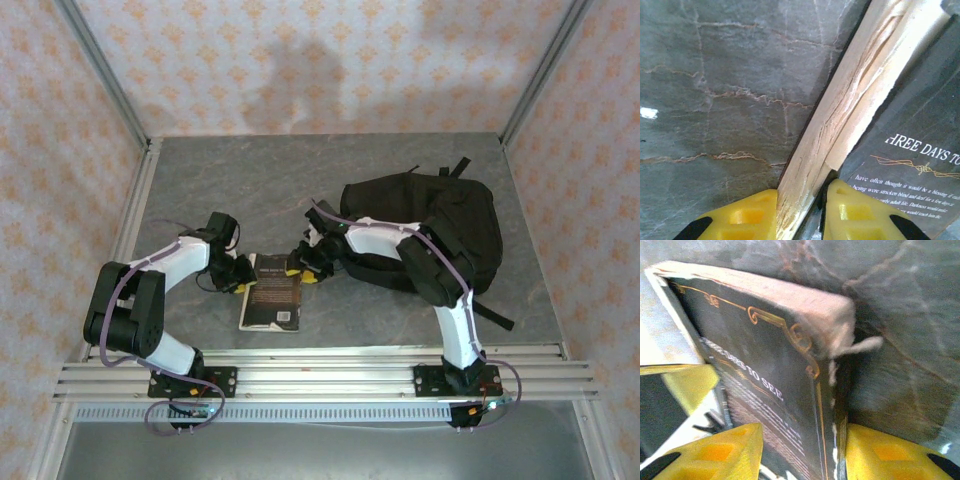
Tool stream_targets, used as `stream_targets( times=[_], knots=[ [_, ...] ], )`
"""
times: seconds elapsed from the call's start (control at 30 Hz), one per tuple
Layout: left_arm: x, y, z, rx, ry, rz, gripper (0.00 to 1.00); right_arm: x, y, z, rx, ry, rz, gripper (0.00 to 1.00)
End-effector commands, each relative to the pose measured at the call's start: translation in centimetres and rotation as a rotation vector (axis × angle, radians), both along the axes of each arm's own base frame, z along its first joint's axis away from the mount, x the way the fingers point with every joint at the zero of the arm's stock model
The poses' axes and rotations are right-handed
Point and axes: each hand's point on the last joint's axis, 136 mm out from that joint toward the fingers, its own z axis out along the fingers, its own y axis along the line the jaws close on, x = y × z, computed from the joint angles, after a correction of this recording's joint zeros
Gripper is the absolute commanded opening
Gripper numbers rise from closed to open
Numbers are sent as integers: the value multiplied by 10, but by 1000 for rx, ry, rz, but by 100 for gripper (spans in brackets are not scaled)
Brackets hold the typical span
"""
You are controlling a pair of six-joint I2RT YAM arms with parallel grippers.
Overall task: Pack the student bag
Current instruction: Pick up the book from the bottom-center of the table.
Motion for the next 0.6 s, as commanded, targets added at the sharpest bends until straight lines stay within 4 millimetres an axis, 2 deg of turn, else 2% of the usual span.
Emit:
stream_targets(
  times=[0.0,0.2,0.27,0.37,0.43,0.5,0.57],
  knots=[
    [-7,-10,-13,-44,36,-1,17,-12,50,68,331,-31,122,45],
    [-5,-15,-10,-75,27,-7,16,-16,59,63,351,-45,138,44],
    [-4,-16,-9,-77,24,-6,16,-19,55,49,283,-44,155,42],
    [-3,-15,-3,-76,9,-6,16,-26,38,18,105,-50,206,36],
    [-2,-14,2,-70,-3,-6,16,-25,27,6,19,-68,217,34],
    [0,-11,11,-61,-17,-4,17,-24,17,-3,-46,-79,209,26],
    [1,-9,19,-67,-30,8,18,-19,14,1,-55,-94,188,13]
  ],
)
